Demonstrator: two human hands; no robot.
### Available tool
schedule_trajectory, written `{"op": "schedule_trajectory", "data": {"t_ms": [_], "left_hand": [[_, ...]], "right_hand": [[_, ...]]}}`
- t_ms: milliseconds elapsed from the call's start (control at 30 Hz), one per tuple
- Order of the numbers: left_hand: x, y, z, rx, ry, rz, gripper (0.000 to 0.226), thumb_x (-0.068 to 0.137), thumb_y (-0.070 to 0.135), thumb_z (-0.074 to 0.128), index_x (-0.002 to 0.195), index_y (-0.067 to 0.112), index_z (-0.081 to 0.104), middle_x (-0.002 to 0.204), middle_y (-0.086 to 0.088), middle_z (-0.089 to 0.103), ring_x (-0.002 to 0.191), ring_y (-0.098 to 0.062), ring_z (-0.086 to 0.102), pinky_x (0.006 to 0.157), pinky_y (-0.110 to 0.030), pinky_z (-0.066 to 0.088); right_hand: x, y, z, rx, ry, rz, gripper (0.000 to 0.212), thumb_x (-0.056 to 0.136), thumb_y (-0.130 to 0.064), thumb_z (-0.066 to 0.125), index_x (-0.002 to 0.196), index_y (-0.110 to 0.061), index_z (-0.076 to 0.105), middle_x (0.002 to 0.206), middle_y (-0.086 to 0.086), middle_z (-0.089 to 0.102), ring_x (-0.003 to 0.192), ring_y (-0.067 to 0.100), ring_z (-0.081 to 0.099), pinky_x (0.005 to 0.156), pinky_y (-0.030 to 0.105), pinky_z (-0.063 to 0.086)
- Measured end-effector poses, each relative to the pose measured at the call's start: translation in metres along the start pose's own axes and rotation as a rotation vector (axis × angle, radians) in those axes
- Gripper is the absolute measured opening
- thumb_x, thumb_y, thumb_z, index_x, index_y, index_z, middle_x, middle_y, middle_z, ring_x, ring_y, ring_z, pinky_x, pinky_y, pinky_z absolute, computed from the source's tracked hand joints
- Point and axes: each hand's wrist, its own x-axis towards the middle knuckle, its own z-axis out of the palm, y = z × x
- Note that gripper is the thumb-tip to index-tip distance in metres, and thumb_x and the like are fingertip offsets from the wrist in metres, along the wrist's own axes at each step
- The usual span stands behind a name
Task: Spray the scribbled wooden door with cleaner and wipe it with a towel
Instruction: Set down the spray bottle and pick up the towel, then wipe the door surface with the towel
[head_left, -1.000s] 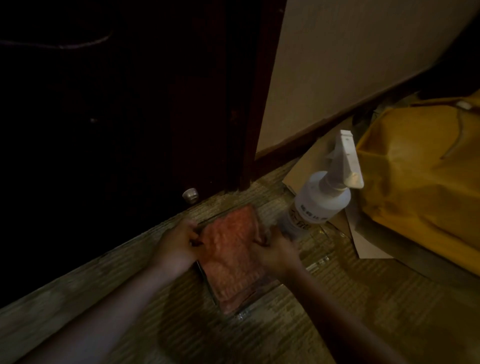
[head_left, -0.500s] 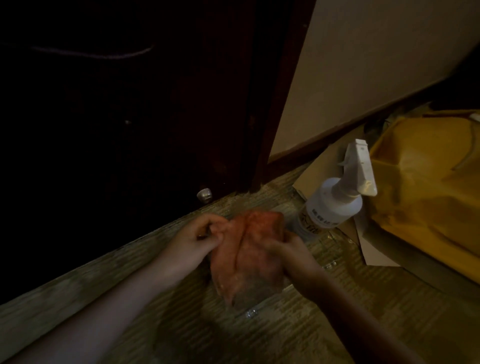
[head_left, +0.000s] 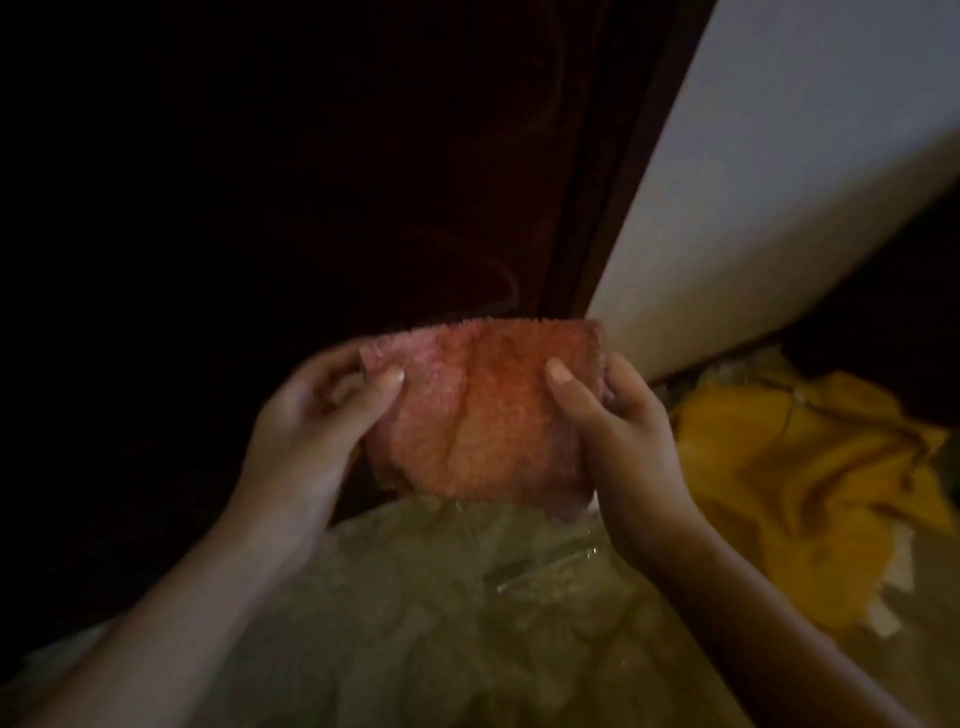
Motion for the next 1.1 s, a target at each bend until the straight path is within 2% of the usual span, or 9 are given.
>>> {"op": "schedule_trajectory", "data": {"t_ms": [133,200,300,500,633,767,900,1000,1100], "left_hand": [[-0.043,0.168,0.003,-0.065,0.079,-0.022,0.022,0.064,0.022,0.064,0.084,0.018,0.071,0.085,0.003,0.074,0.081,-0.01,0.07,0.058,-0.015,0.053],[-0.056,0.254,0.001,-0.031,0.158,0.102,0.018,0.068,0.022,0.062,0.084,0.023,0.072,0.088,0.006,0.074,0.084,-0.008,0.068,0.063,-0.018,0.053],[-0.075,0.381,-0.008,0.077,0.257,0.303,0.019,0.069,0.04,0.058,0.085,0.044,0.069,0.096,0.017,0.069,0.091,0.0,0.064,0.076,-0.025,0.048],[-0.117,0.583,-0.043,0.031,0.398,0.65,0.016,0.067,0.04,0.059,0.079,0.043,0.07,0.089,0.016,0.072,0.085,-0.001,0.067,0.07,-0.018,0.048],[-0.15,0.666,-0.093,-0.029,0.423,0.767,0.02,0.064,0.037,0.062,0.081,0.031,0.071,0.087,0.008,0.073,0.08,-0.007,0.069,0.07,-0.024,0.048],[-0.18,0.725,-0.159,-0.052,0.42,0.846,0.017,0.064,0.036,0.063,0.076,0.032,0.073,0.082,0.006,0.074,0.074,-0.006,0.069,0.062,-0.021,0.049],[-0.197,0.782,-0.219,-0.009,0.437,0.945,0.012,0.066,0.037,0.06,0.07,0.039,0.072,0.073,0.011,0.072,0.064,0.0,0.067,0.063,-0.022,0.043],[-0.2,0.822,-0.252,0.077,0.431,1.015,0.012,0.079,0.034,0.059,0.076,0.034,0.07,0.077,0.013,0.072,0.067,0.001,0.067,0.064,-0.021,0.044],[-0.191,0.858,-0.274,0.157,0.435,1.063,0.013,0.086,0.032,0.057,0.082,0.03,0.069,0.08,0.013,0.072,0.071,0.0,0.067,0.065,-0.02,0.045]], "right_hand": [[-0.029,-0.173,0.034,0.012,-0.089,-0.119,0.021,0.077,-0.034,0.056,0.094,-0.023,0.061,0.09,-0.005,0.069,0.082,0.011,0.068,0.061,0.022,0.055],[-0.037,-0.26,0.052,-0.035,-0.169,-0.218,0.015,0.076,-0.035,0.056,0.089,-0.028,0.06,0.086,-0.014,0.068,0.079,0.002,0.065,0.059,0.015,0.051],[-0.05,-0.389,0.082,-0.067,-0.262,-0.431,0.007,0.084,-0.026,0.055,0.087,-0.03,0.058,0.082,-0.027,0.065,0.077,-0.009,0.061,0.058,0.006,0.045],[-0.099,-0.592,0.165,-0.109,-0.34,-0.823,0.006,0.089,-0.027,0.054,0.082,-0.028,0.056,0.076,-0.019,0.061,0.069,-0.003,0.059,0.058,0.013,0.047],[-0.139,-0.656,0.224,-0.058,-0.327,-0.95,0.006,0.088,-0.031,0.054,0.082,-0.029,0.056,0.08,-0.024,0.063,0.071,-0.004,0.061,0.057,0.012,0.047],[-0.177,-0.696,0.293,-0.006,-0.282,-1.072,0.011,0.086,-0.036,0.053,0.079,-0.028,0.056,0.077,-0.026,0.062,0.068,-0.005,0.059,0.055,0.009,0.044],[-0.205,-0.734,0.363,0.066,-0.284,-1.135,0.014,0.086,-0.037,0.053,0.079,-0.026,0.057,0.08,-0.018,0.064,0.068,-0.001,0.06,0.053,0.011,0.046],[-0.219,-0.76,0.402,0.106,-0.285,-1.181,0.013,0.088,-0.036,0.052,0.082,-0.026,0.057,0.083,-0.017,0.064,0.07,-0.003,0.061,0.054,0.009,0.045],[-0.221,-0.785,0.427,0.108,-0.231,-1.23,0.013,0.09,-0.035,0.051,0.084,-0.024,0.056,0.076,-0.007,0.064,0.07,-0.002,0.061,0.054,0.009,0.046]]}}
